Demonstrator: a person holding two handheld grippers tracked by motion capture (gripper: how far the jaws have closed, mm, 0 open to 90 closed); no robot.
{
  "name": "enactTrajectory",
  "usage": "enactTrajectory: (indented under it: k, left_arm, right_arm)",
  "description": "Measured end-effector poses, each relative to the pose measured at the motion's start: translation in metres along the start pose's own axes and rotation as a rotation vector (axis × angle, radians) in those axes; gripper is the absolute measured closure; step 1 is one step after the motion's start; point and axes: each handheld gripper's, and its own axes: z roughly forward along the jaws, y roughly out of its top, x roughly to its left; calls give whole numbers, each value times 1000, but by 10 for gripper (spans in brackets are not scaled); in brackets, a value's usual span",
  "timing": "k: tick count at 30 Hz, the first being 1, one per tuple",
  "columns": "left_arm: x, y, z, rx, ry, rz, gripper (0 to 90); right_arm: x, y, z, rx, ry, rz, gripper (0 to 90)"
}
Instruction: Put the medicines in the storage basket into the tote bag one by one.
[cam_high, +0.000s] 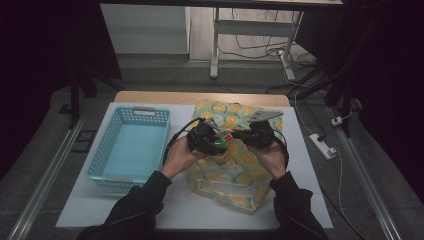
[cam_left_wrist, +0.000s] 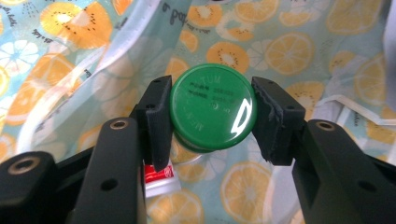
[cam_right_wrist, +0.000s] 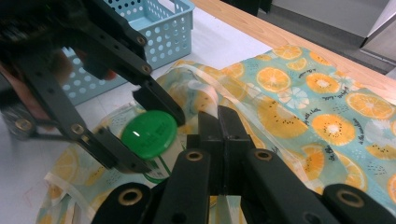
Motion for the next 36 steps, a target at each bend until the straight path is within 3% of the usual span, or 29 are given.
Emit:
enactTrajectory:
  k: [8, 21, 28, 36]
  left_arm:
    - [1, 2, 14, 8, 25, 15, 517]
    - [8, -1, 31, 18, 51, -15, 516]
    - [9, -1, 32, 2, 47, -24, 502]
    - [0, 0, 13, -41, 27, -47, 288]
  right_arm:
    - [-2, -1, 1, 5, -4, 3, 900]
    - [-2, -1, 1, 6, -5, 4, 900]
    - [-2, -2, 1, 6, -4, 3, 900]
    - [-2, -1, -1, 2, -3, 2, 900]
